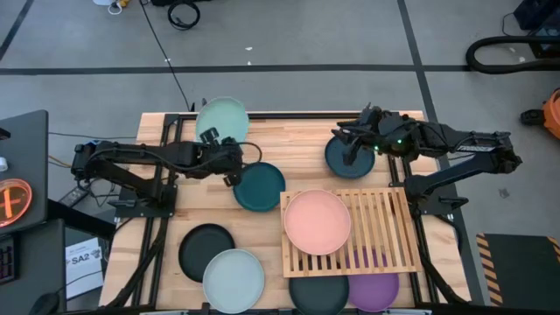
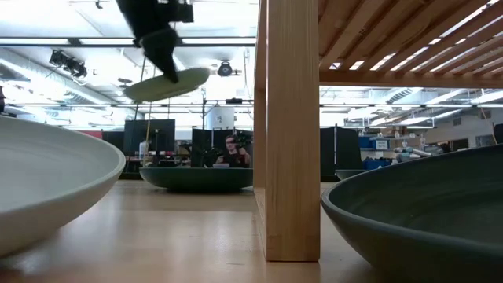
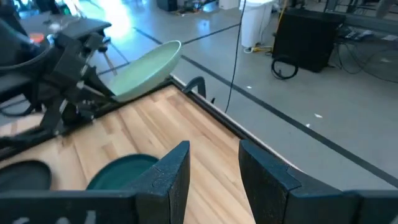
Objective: Place and stack plates onto a shelf
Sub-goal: Put the light green plate on the shelf
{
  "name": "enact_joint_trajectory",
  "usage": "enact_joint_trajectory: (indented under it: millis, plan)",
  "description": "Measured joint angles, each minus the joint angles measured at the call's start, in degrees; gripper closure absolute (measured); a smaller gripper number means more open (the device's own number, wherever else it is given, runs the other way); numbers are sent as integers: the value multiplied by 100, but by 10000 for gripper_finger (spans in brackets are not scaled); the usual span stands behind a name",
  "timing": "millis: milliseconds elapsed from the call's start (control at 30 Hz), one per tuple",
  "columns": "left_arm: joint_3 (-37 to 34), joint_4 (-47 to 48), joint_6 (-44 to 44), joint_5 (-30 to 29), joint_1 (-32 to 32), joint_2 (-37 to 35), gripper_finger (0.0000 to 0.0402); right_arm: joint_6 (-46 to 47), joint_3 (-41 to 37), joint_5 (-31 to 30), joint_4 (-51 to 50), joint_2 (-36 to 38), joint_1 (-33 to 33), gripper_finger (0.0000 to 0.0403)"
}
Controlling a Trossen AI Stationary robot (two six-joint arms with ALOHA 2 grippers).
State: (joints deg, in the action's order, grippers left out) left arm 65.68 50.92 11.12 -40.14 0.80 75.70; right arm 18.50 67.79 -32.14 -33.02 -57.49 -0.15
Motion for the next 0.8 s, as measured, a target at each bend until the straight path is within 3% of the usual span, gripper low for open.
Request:
enact_joint_trajectory:
  millis: [300,800]
  plan:
    - [6,-1269,-1053,-180,0,46,389,-1,2,19,1287,-157,-271,261]
    - [6,-2192,-2142,-1484,-7,616,389,-267,2,63,3323,-1478,-600,261]
